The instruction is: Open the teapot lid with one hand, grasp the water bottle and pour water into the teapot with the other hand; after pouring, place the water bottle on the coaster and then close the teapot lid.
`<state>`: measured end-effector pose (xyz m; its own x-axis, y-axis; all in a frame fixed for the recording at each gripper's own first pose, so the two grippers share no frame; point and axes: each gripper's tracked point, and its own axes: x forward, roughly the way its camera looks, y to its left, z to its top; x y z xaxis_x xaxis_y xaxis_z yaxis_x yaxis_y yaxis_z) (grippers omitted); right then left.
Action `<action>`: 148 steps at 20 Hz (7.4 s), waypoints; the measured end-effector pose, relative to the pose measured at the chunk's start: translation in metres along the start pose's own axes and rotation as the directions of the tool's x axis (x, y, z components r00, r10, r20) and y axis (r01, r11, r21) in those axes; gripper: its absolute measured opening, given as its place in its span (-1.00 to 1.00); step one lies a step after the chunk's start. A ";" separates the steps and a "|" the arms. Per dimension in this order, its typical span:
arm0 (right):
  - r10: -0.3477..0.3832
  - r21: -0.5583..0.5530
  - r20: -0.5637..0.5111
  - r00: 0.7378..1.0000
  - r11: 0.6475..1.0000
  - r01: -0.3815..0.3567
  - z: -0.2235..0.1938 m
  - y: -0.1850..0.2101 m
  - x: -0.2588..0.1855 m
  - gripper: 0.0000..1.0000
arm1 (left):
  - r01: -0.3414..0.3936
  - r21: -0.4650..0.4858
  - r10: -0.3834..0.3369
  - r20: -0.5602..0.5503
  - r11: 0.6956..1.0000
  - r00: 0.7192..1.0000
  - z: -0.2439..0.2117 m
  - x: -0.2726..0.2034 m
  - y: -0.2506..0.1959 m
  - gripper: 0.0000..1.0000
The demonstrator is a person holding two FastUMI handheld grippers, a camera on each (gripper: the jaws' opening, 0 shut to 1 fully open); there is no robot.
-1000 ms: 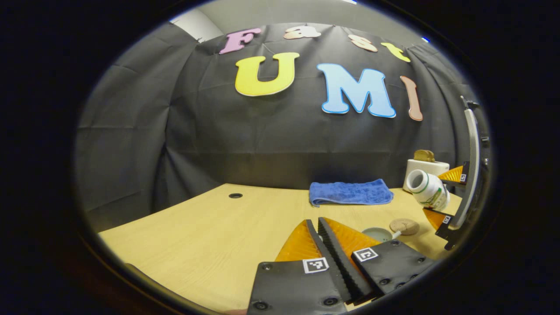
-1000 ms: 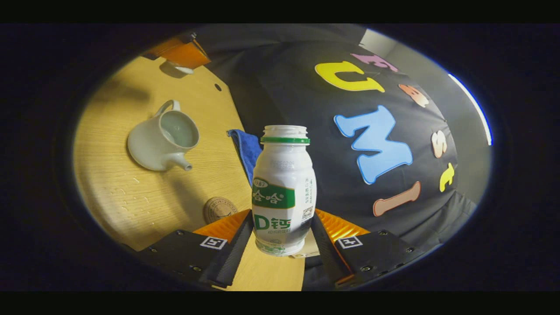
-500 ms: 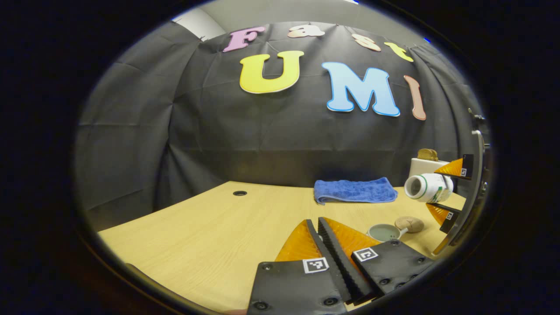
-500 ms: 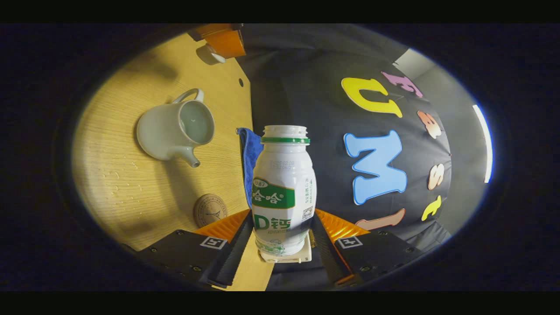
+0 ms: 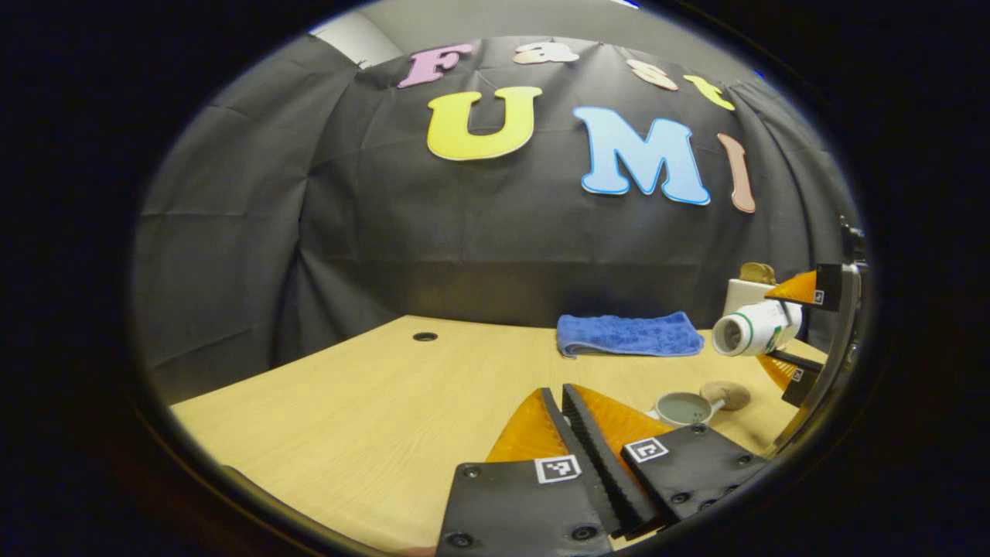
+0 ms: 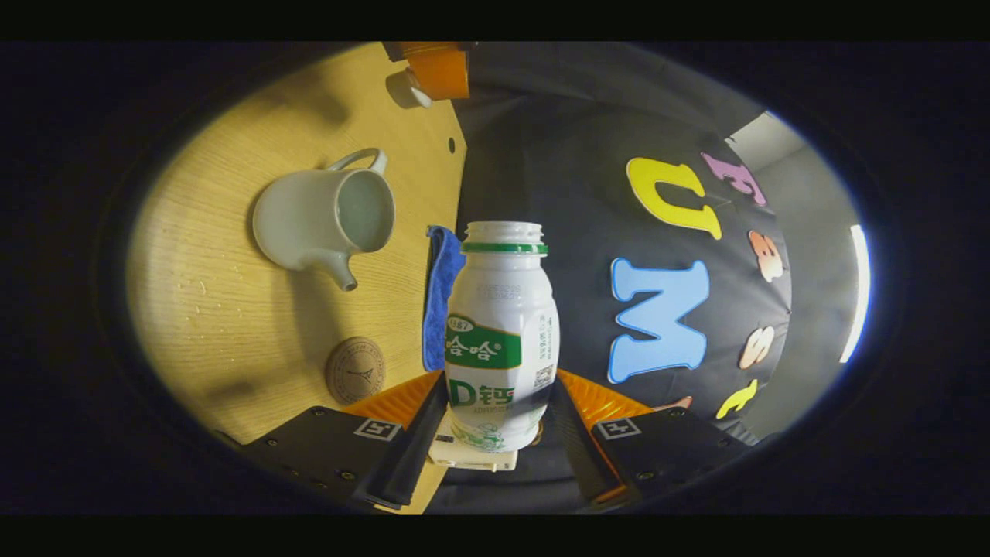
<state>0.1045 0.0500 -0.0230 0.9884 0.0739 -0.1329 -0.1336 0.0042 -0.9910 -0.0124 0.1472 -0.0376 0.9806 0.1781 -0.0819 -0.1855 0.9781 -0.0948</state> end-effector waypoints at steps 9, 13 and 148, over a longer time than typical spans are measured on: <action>-0.042 -0.112 0.024 0.999 0.993 0.044 0.002 -0.023 0.007 0.53 | 0.001 0.001 -0.001 0.001 1.000 1.000 -0.001 -0.001 0.000 -0.82; -0.055 -0.136 0.027 0.998 0.989 0.058 0.001 -0.028 0.008 0.52 | 0.002 0.002 -0.002 -0.002 1.000 1.000 -0.003 0.001 0.000 -0.82; 0.156 0.776 -0.009 0.988 0.624 -0.091 -0.090 0.044 -0.019 0.53 | 0.175 0.111 -0.176 -0.001 0.978 0.984 -0.001 0.033 -0.143 -0.81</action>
<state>0.0868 -0.0413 -0.0651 0.9561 0.0647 -0.2859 -0.2301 0.7698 -0.5953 0.0462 0.0129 -0.0281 0.9979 0.0026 -0.0644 -0.0024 1.0000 0.0025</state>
